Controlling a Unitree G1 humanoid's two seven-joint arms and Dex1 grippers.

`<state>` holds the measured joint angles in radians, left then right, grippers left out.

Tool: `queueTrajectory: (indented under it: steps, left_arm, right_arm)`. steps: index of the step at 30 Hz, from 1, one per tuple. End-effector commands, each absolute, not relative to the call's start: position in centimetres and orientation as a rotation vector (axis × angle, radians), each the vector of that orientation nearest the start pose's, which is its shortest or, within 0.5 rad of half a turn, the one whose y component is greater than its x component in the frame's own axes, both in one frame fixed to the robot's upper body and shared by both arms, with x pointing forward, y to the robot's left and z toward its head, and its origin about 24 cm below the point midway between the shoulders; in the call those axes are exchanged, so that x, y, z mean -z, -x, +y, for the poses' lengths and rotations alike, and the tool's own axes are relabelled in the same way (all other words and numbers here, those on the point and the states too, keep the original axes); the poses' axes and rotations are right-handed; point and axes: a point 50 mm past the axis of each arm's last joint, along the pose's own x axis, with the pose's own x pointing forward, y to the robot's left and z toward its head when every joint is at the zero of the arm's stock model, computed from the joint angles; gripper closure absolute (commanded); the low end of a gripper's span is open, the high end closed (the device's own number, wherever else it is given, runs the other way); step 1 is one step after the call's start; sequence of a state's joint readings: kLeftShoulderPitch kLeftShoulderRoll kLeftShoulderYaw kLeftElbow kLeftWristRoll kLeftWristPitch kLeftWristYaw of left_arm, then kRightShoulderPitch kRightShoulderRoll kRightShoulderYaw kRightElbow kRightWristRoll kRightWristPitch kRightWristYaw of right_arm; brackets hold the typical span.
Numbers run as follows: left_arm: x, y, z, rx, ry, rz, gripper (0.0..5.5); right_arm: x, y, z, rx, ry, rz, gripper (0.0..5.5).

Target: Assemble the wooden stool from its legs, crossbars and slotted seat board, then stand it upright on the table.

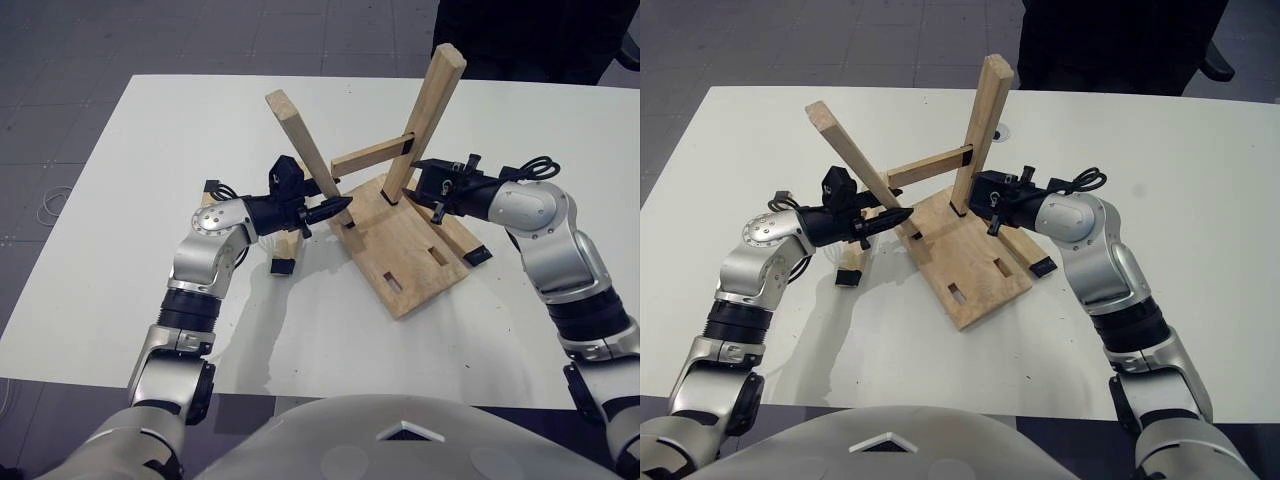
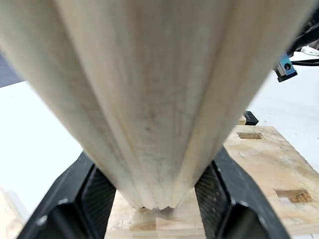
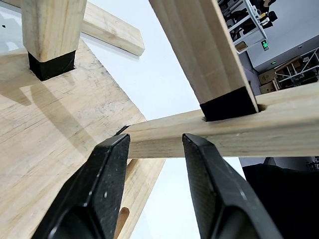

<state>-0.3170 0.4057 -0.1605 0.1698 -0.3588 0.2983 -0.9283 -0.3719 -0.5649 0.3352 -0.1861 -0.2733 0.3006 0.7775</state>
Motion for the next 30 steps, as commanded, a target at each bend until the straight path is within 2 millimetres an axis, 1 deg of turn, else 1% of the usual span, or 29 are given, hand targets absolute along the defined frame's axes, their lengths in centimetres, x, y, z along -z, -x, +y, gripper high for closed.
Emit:
queueTrajectory:
  steps: [1,6,10,14,17,24,25,28,30]
  left_arm:
    - [-3.4,-27.3,15.5,1.099,0.008,0.526,3.45]
    - [-3.5,-27.5,15.8,1.120,-0.027,0.598,3.45]
    - [-4.0,-27.9,15.0,1.140,-0.058,0.586,3.45]
    - [-4.0,-27.3,14.3,1.174,-0.150,0.596,3.45]
    - [-4.1,-27.4,14.3,1.176,-0.184,0.594,3.45]
    - [-1.7,-26.6,15.3,1.111,-0.160,0.670,3.45]
    - [-1.4,-26.4,15.2,1.116,-0.168,0.682,3.45]
    - [-1.1,-26.2,14.5,1.131,-0.202,0.677,3.45]
    - [-1.0,-26.2,14.2,1.135,-0.246,0.671,3.45]
  right_arm:
    - [-11.5,-28.0,-13.5,-0.898,0.943,0.129,3.55]
    - [-11.4,-28.0,-13.5,-0.894,0.941,0.135,3.55]
    - [-11.3,-28.0,-13.6,-0.890,0.939,0.139,3.55]
    - [-11.2,-28.0,-13.5,-0.889,0.936,0.142,3.55]
    - [-11.2,-28.1,-13.5,-0.887,0.934,0.140,3.55]
    - [-11.4,-28.1,-13.4,-0.889,0.930,0.137,3.55]
    - [-11.6,-28.2,-13.3,-0.882,0.919,0.124,3.55]
    - [-13.1,-28.1,-12.9,-0.842,0.831,0.068,3.55]
    - [-14.3,-28.2,-13.7,-0.772,0.824,0.063,3.55]
